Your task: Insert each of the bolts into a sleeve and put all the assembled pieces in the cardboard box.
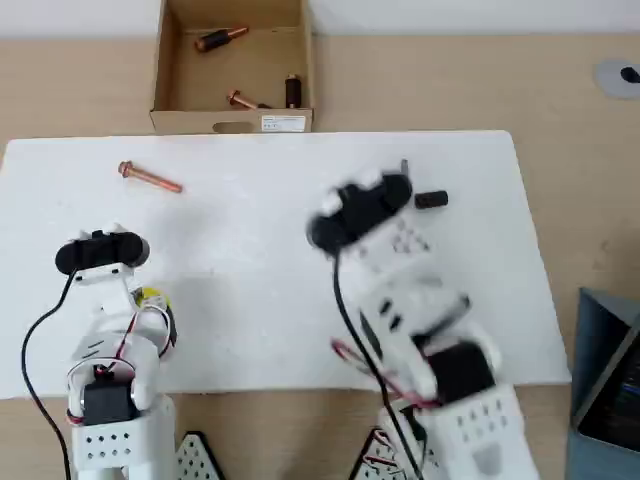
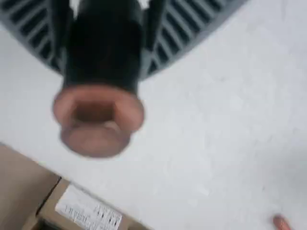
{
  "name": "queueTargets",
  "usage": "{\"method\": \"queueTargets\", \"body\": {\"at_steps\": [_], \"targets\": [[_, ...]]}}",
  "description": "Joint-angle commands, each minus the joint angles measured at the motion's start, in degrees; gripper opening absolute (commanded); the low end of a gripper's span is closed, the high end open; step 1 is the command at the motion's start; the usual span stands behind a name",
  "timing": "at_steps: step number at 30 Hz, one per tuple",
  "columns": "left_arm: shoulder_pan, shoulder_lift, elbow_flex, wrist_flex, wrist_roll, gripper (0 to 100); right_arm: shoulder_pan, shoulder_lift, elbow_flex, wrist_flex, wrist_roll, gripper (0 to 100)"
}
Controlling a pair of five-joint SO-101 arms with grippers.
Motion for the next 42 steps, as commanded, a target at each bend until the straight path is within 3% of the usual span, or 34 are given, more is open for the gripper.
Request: {"method": "queueTargets", "body": {"at_steps": [1,8,19,32,39,42], "targets": [[-0.53,-0.31,-0.18,-1.14,-0.18,0,0.92,16.22,-13.41,-6.24,-0.44,0.9],[-0.53,-0.31,-0.18,-1.14,-0.18,0,0.92,43.65,-34.24,-13.45,-0.26,0.9],[-0.53,-0.31,-0.18,-1.23,-0.18,0,1.01,77.23,-69.58,-13.8,0.0,0.9],[-0.53,-0.31,-0.18,-1.32,-0.18,0,0.84,114.24,-109.41,-13.36,11.16,1.1],[-0.53,-0.31,-0.18,-1.32,-0.35,0,0.66,125.85,-121.89,-8.62,19.08,1.6],[-0.53,-0.31,-0.18,-1.32,-0.35,0,0.66,128.4,-125.93,-5.8,19.69,7.6]]}}
